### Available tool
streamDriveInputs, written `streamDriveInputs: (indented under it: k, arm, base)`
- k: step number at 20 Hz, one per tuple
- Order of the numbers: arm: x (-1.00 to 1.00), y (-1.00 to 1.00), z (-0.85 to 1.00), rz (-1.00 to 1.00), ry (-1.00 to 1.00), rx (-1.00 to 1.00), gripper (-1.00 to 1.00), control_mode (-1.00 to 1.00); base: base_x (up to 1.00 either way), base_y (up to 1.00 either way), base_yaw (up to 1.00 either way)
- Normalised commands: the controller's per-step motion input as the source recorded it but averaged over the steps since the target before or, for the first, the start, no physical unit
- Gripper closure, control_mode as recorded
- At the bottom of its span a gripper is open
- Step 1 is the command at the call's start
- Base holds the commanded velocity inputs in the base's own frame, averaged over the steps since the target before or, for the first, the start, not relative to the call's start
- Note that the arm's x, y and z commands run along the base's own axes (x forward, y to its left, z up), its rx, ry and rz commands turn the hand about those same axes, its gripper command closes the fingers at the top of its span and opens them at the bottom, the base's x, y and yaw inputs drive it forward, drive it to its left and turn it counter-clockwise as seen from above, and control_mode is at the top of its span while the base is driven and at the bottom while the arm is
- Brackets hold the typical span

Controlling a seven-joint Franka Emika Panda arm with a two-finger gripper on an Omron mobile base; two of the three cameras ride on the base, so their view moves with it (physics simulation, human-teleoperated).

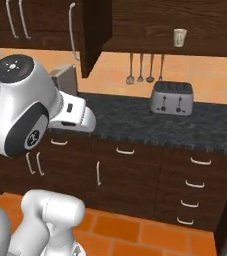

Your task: Gather all objects into one cabinet and sort the glasses and bowls to opposite sides.

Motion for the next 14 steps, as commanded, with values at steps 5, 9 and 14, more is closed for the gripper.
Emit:
streamDriveInputs:
  k: [5, 9, 14]
  arm:
    - [0.0, 0.0, 0.0, 0.0, 0.0, 0.0, -1.0, 1.0]
    - [0.0, 0.0, 0.0, 0.0, 0.0, 0.0, -1.0, 1.0]
    - [0.0, 0.0, 0.0, 0.0, 0.0, 0.0, -1.0, 1.0]
  base:
    - [1.0, -0.97, 0.03]
    - [1.0, -0.72, 0.02]
    - [1.0, -0.1, 0.0]
